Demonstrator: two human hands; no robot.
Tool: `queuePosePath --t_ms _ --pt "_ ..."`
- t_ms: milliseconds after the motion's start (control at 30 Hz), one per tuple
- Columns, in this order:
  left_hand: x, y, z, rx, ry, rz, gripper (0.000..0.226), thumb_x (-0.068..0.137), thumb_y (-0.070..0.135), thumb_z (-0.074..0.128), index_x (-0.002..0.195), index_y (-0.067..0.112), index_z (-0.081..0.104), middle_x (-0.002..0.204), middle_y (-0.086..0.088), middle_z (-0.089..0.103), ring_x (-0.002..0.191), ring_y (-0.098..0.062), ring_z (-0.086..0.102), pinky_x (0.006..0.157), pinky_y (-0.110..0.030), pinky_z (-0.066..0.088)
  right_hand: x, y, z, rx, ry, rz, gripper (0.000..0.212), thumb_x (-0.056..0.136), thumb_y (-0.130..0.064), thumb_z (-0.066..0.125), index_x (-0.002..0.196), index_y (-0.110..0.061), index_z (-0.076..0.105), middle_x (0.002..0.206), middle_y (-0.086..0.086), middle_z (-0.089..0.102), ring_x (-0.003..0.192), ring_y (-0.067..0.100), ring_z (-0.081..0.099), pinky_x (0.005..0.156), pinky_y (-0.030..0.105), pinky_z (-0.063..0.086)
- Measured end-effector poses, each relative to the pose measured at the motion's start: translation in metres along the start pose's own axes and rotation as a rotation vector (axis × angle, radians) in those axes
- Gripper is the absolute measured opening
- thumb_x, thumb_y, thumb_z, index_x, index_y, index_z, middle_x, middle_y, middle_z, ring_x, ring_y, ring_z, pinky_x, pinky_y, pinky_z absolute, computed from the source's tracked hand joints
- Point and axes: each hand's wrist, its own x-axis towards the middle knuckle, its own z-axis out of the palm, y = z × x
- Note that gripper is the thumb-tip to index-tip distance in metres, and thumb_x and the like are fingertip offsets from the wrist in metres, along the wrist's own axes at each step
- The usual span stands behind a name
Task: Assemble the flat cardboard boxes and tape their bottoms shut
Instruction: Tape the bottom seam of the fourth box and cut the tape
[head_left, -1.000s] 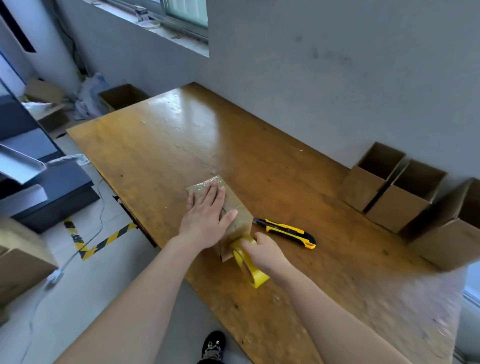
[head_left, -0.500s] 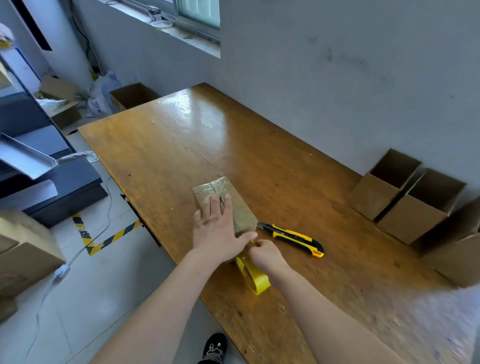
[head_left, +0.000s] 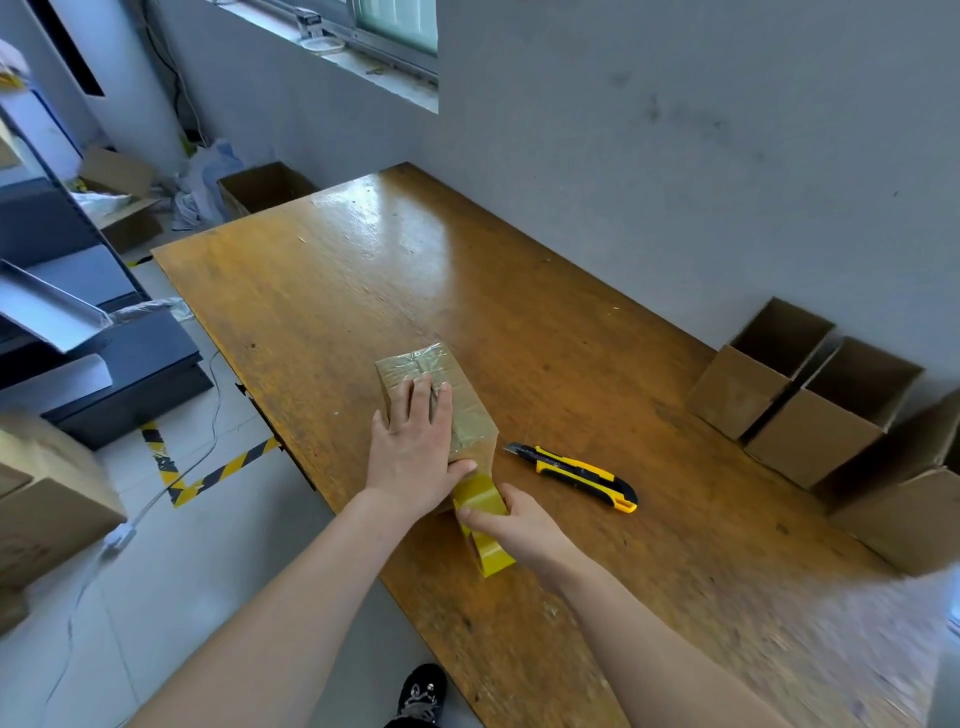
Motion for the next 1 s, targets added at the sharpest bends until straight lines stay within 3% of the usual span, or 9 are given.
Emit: queuePosePath --t_ms 133,267,367,433,500,600,800,900,1000 --pt "0.005 0.001 0.0 -0.028 -0.034 -0.001 0.101 0.088 0.061 0.055 0.155 0.015 -0.005 0.163 -0.012 -0.007 0.15 -0.032 -0.012 0.119 -0.056 0.015 0.0 -0.001 0.0 0.007 -0.006 -0.008 0.034 0.088 -0.034 0.068 0.115 -0.02 0.053 0.098 -0.003 0.067 0.084 0.008 0.065 0.077 0.026 0.052" --pt "-0.004 -0.009 0.004 -0.3 0.041 0.03 0.097 0.085 0.068 0.052 0.155 0.03 -0.004 0.161 -0.001 -0.02 0.147 -0.024 -0.024 0.113 -0.052 -0.018 -0.001 0.0 0.001 0.035 -0.002 -0.001 0.032 0.088 -0.031 0.068 0.115 -0.022 0.053 0.094 -0.005 0.068 0.082 0.005 0.064 0.074 0.024 0.051" --pt "-0.017 -0.006 0.008 -0.927 0.286 -0.372 0.06 0.094 0.057 0.045 0.144 0.024 0.036 0.156 -0.003 0.019 0.145 -0.029 0.018 0.118 -0.05 0.018 0.002 0.0 0.003 0.06 0.027 -0.001 0.038 0.087 -0.031 0.069 0.12 -0.02 0.054 0.095 -0.004 0.07 0.084 0.007 0.067 0.077 0.029 0.054" --pt "-0.026 0.0 0.012 -1.164 0.375 -0.681 0.035 0.1 0.041 0.043 0.12 0.013 0.048 0.136 -0.01 0.038 0.125 -0.029 0.041 0.099 -0.043 0.041 0.003 -0.001 0.003 0.045 0.039 0.004 0.038 0.088 -0.031 0.069 0.121 -0.02 0.054 0.094 -0.006 0.067 0.083 0.006 0.064 0.072 0.025 0.05" --pt "-0.036 0.004 0.017 -1.288 0.31 -0.828 0.02 0.102 0.03 0.042 0.104 0.011 0.048 0.119 -0.011 0.049 0.103 -0.024 0.05 0.084 -0.036 0.044 0.005 -0.001 0.005 0.051 0.044 -0.007 0.038 0.086 -0.03 0.07 0.12 -0.019 0.056 0.096 -0.004 0.068 0.087 0.009 0.065 0.076 0.028 0.05" --pt "-0.05 0.014 0.025 -1.403 0.058 -0.813 0.021 0.101 0.034 0.047 0.095 0.015 0.053 0.1 -0.007 0.059 0.08 -0.015 0.052 0.064 -0.03 0.039 0.006 -0.003 0.009 0.052 0.056 -0.032 0.034 0.084 -0.028 0.071 0.115 -0.019 0.059 0.101 0.001 0.069 0.095 0.017 0.065 0.084 0.034 0.051" --pt "-0.047 0.019 0.03 -1.551 -0.121 -0.819 0.03 0.093 0.029 0.066 0.119 0.018 0.057 0.107 -0.002 0.063 0.095 -0.021 0.061 0.068 -0.032 0.049 0.003 -0.007 0.013 -0.076 -0.01 -0.06 0.035 0.074 -0.032 0.068 0.106 -0.016 0.067 0.098 0.002 0.07 0.091 0.018 0.066 0.08 0.038 0.053" --pt "-0.044 0.014 0.031 -1.625 -0.127 -0.845 0.03 0.092 0.018 0.067 0.12 0.022 0.057 0.108 -0.003 0.065 0.094 -0.025 0.065 0.064 -0.034 0.052 0.009 -0.007 -0.004 -0.213 0.212 -0.125 0.023 0.087 -0.034 0.061 0.101 -0.019 0.072 0.095 -0.007 0.068 0.089 0.01 0.061 0.074 0.029 0.048" --pt "-0.043 0.011 0.031 -1.646 -0.103 -0.832 0.028 0.091 0.014 0.068 0.115 0.023 0.057 0.109 -0.007 0.064 0.09 -0.024 0.066 0.059 -0.032 0.05 0.024 0.004 -0.037 -0.452 0.482 -0.122 0.033 0.093 -0.034 0.055 0.122 -0.022 0.066 0.121 -0.002 0.064 0.105 0.014 0.058 0.083 0.032 0.05"
